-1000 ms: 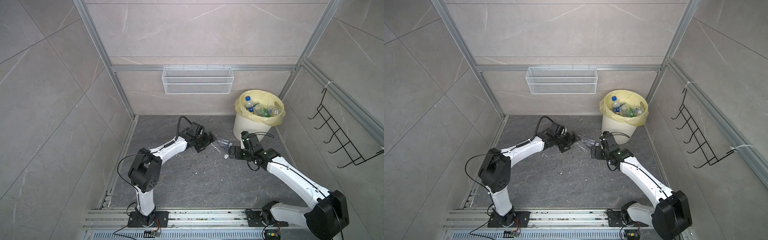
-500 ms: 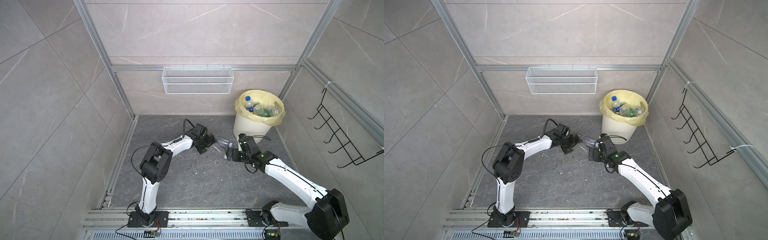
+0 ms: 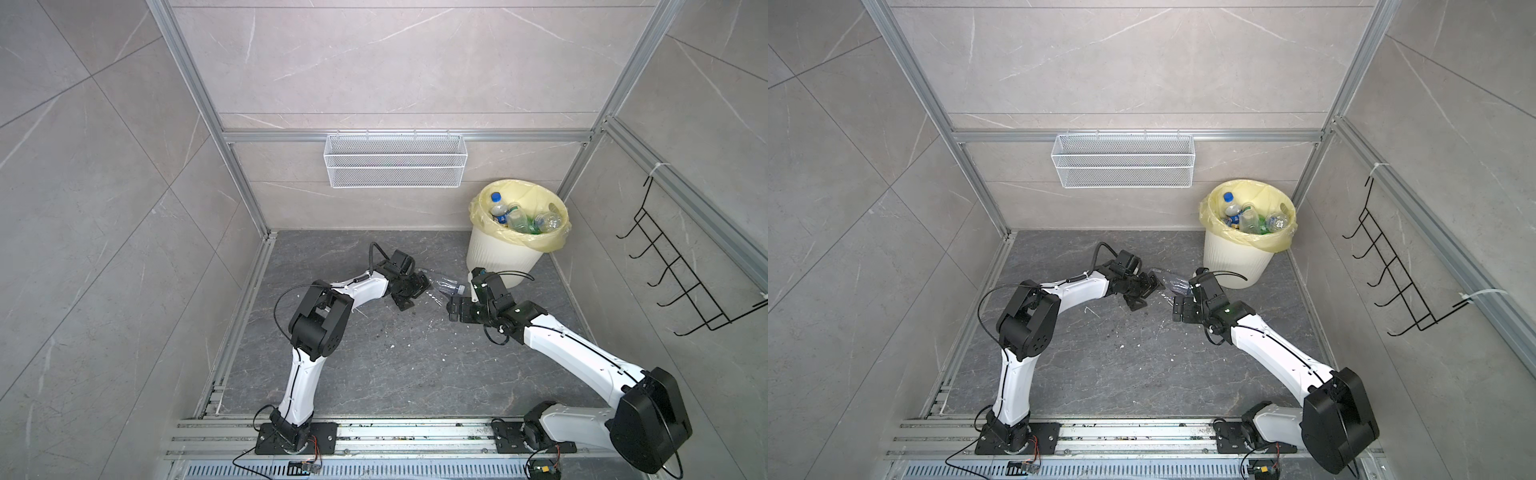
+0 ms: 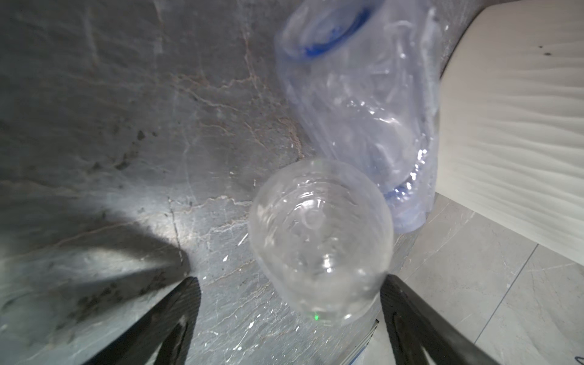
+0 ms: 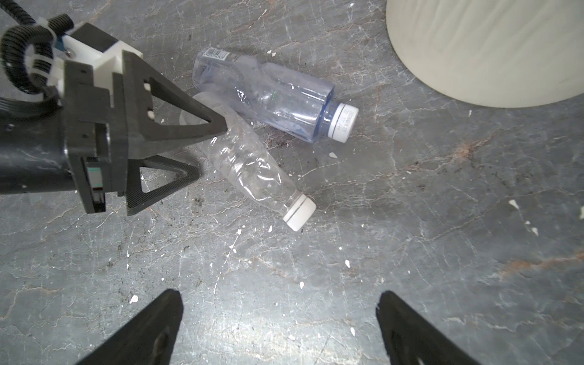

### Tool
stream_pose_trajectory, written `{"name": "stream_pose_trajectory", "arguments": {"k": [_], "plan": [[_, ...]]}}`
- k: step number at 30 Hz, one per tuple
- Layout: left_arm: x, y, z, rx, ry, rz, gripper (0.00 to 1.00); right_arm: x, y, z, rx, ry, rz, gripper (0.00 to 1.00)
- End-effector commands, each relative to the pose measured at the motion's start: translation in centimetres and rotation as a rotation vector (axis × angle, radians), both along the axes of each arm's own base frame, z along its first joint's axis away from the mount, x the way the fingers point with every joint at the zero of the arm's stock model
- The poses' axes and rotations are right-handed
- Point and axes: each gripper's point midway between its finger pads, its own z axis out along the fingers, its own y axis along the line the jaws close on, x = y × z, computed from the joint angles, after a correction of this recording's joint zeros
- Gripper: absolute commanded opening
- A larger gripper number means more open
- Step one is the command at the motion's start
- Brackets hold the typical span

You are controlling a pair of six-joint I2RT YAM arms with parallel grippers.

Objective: Throw the plastic bottles in the bin
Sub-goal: 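Grasp the clear ridged water bottle by its base with the left gripper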

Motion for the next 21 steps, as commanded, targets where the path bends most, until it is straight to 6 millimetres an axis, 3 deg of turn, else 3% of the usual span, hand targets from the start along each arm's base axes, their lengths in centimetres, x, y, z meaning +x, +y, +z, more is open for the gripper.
{"name": "stream_pose_trajectory", "arguments": {"k": [1, 21], "plan": [[1.3, -1.0, 1.5, -0.050, -0.030, -0.001, 0.91, -0.1, 0.3, -0.7, 0.009, 0.012, 0.002, 0.99], [1.0, -1.5, -0.4, -0.063, 0.011, -0.019, 0.69, 0.1, 0.8, -1.6, 0.024, 0.030, 0.005, 1.00]]}}
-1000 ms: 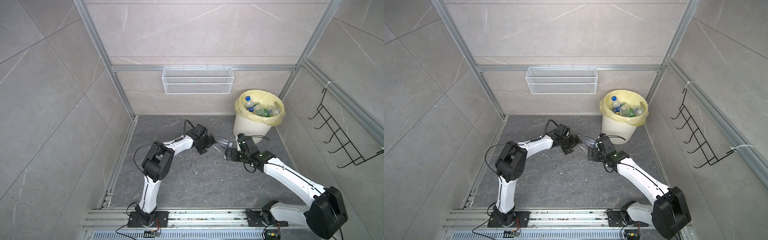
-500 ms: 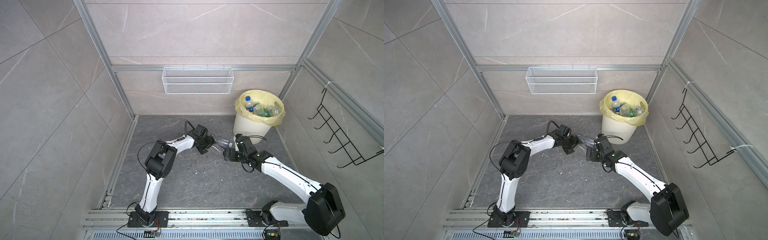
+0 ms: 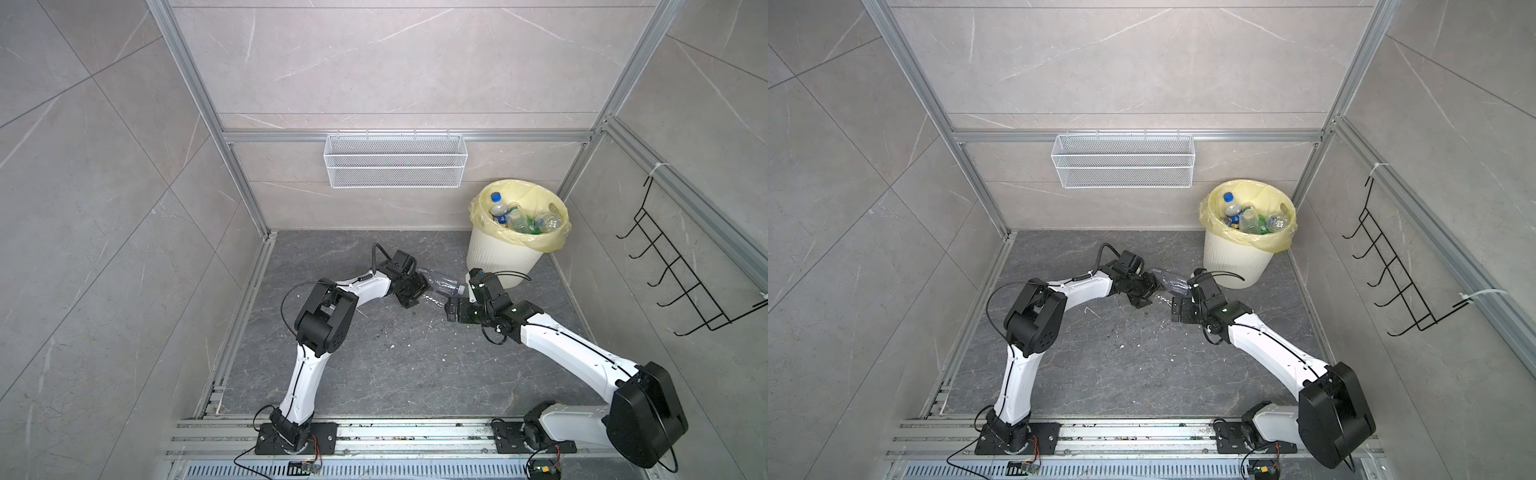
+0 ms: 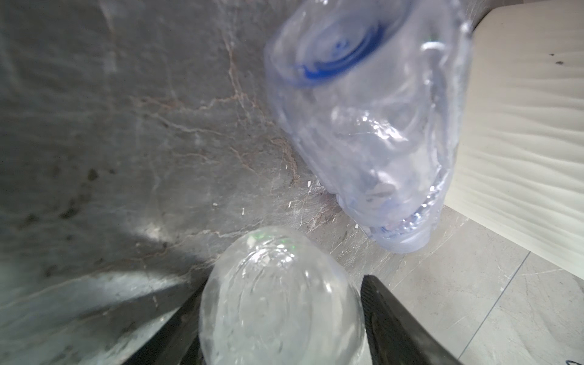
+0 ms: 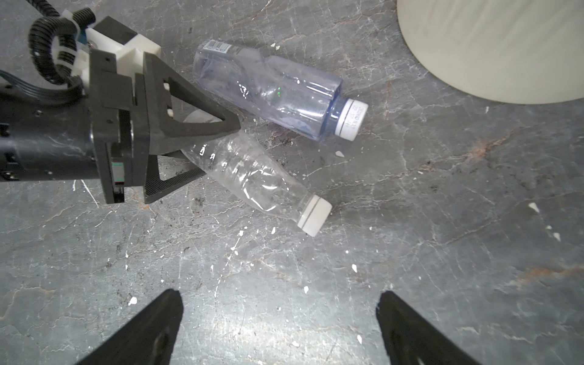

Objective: Throw the plastic bottles in the bin
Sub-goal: 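Grasp the clear ridged water bottle by its base with the left gripper, then grasp the ridged bottle's body with the right gripper while the left holds it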

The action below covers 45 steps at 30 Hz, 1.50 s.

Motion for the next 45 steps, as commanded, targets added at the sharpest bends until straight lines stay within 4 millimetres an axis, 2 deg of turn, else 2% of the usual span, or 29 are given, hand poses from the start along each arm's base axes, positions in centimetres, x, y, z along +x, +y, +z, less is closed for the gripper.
{"name": "stream_pose_trajectory", "arguments": {"k": [1, 7, 14, 29, 39, 45], "plan": [[0.1, -0.5, 0.4, -0.036, 0.003, -0.010, 0.67, -0.2, 0.3, -0.9, 0.011, 0.020, -0.007, 1.00], [-0.2, -0.3, 0.2, -0.044, 0.008, -0.013, 0.56, -0.1, 0.3, -0.9, 0.010, 0.020, -0.007, 1.00], [-0.8, 0.4, 0.9, -0.030, -0.016, -0.035, 0.51, -0.1, 0.4, -1.1, 0.015, 0.025, -0.004, 1.00], [-2.3, 2.7, 5.1, -0.001, -0.113, -0.073, 0.49, -0.4, 1.2, -0.7, 0.050, 0.026, 0.016, 1.00], [-3.2, 3.2, 8.4, -0.017, -0.166, -0.115, 0.48, -1.1, 4.2, 0.9, 0.148, -0.002, 0.125, 0.98], [-4.2, 3.0, 10.7, -0.063, -0.200, -0.160, 0.48, -1.4, 5.8, 1.0, 0.168, -0.010, 0.181, 0.96]]}}
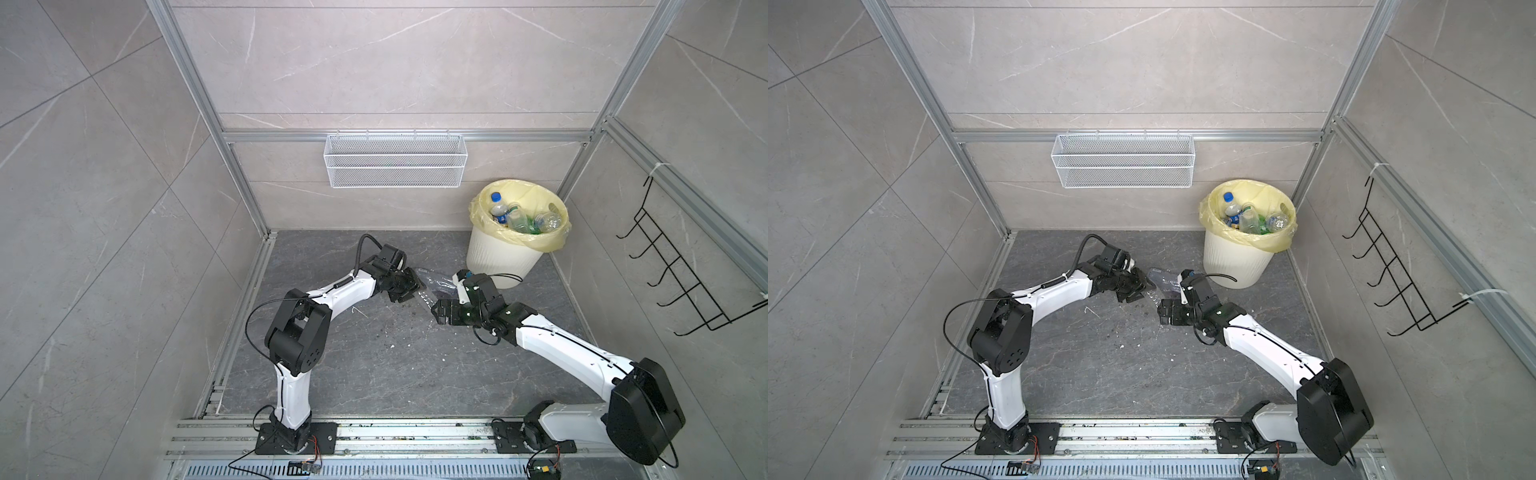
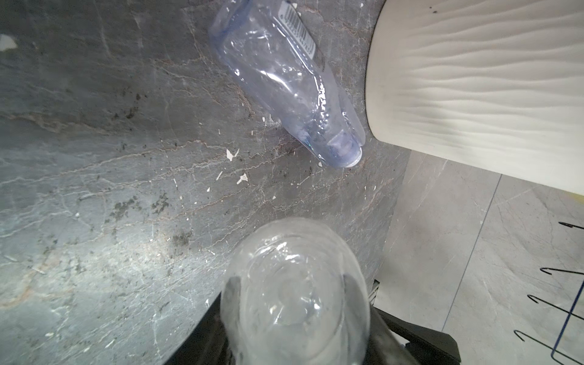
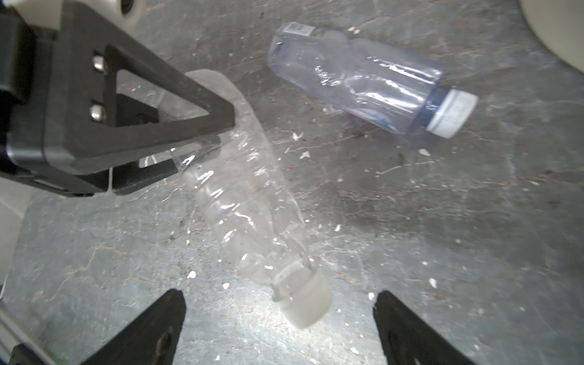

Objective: Throw the plastic bottles in the bin
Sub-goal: 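Grasp the ridged bottle's body with the right gripper while the left holds it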

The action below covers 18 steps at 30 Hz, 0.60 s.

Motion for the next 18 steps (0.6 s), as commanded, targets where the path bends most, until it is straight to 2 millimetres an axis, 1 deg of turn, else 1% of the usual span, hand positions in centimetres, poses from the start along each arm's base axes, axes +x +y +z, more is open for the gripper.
{"name": "stream_pose_trajectory", "arguments": {"k": [1, 4, 10, 18], "plan": [[-1.1, 0.1, 3.4, -0.049, -0.053, -0.057, 0.48, -0.3, 1.1, 0.2, 0.028, -0.013, 0.041, 0.96], [-1.8, 0.4, 4.1, -0.057, -0.063, -0.072, 0.48, -0.2, 1.5, 0.1, 0.035, -0.015, 0.053, 0.95], [-2.9, 0.9, 4.8, -0.072, -0.065, -0.084, 0.48, 0.3, 2.5, 0.0, 0.060, -0.014, 0.079, 0.92], [-3.2, 0.8, 5.2, -0.090, -0.066, -0.087, 0.48, 0.1, 4.6, -0.3, 0.066, -0.005, 0.136, 0.85]]}}
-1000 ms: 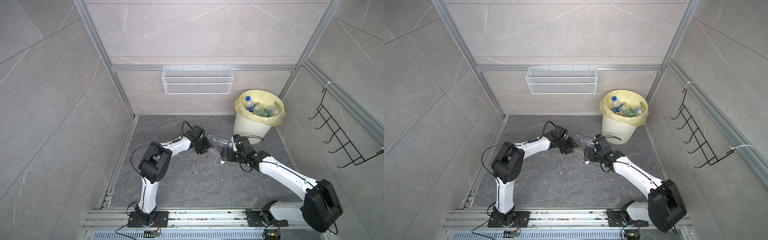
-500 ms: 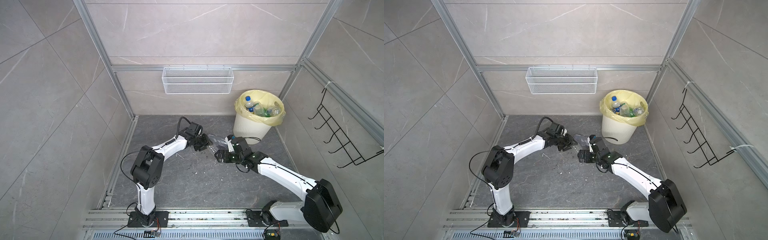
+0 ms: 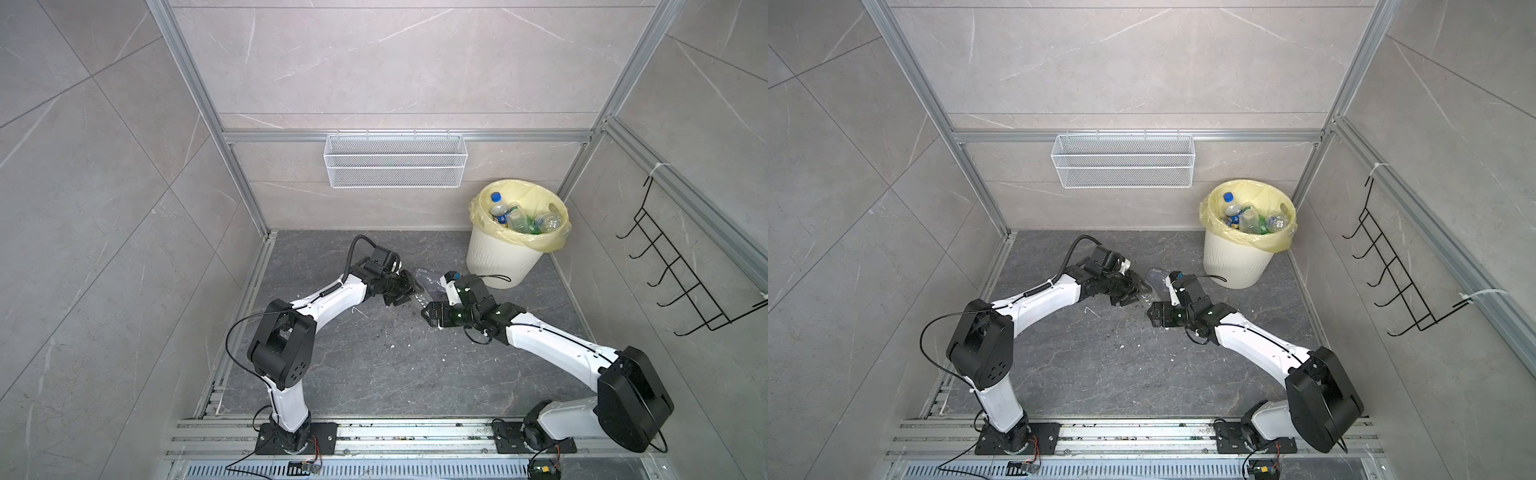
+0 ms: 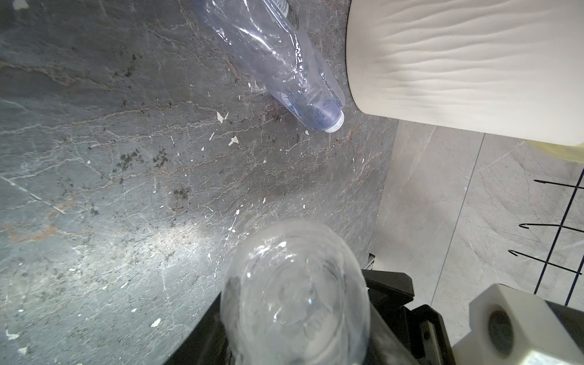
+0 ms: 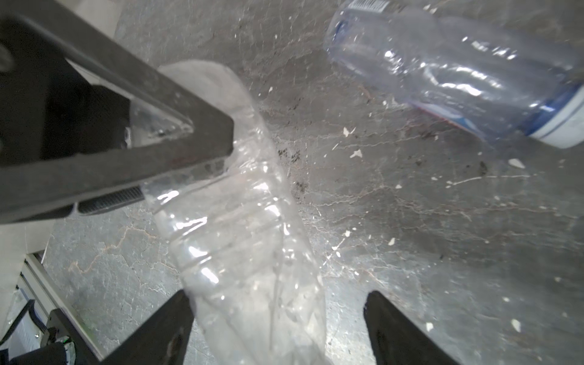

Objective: Throw the plastic bottles in the bin
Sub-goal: 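Grasp the ridged bottle's body with the right gripper while the left holds it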

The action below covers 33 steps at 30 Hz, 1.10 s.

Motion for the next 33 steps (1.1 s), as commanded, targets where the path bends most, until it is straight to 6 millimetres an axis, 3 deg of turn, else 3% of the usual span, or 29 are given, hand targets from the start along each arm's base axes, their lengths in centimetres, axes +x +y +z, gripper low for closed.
{"name": "stream_pose_trajectory", "arguments": {"k": [1, 20, 33], "plan": [[-0.46, -0.32, 2.96, -0.062, -0.047, -0.031, 0.49, 0.34, 1.41, 0.93, 0.016, -0.032, 0.040, 0.84], [-0.22, -0.63, 2.12, -0.067, -0.025, -0.025, 0.54, 0.46, 1.58, 1.06, 0.009, -0.048, 0.035, 0.46], [0.35, 0.31, 2.95, -0.027, -0.061, 0.011, 0.77, 0.15, 0.90, 1.48, -0.006, -0.057, 0.019, 0.41]]}}
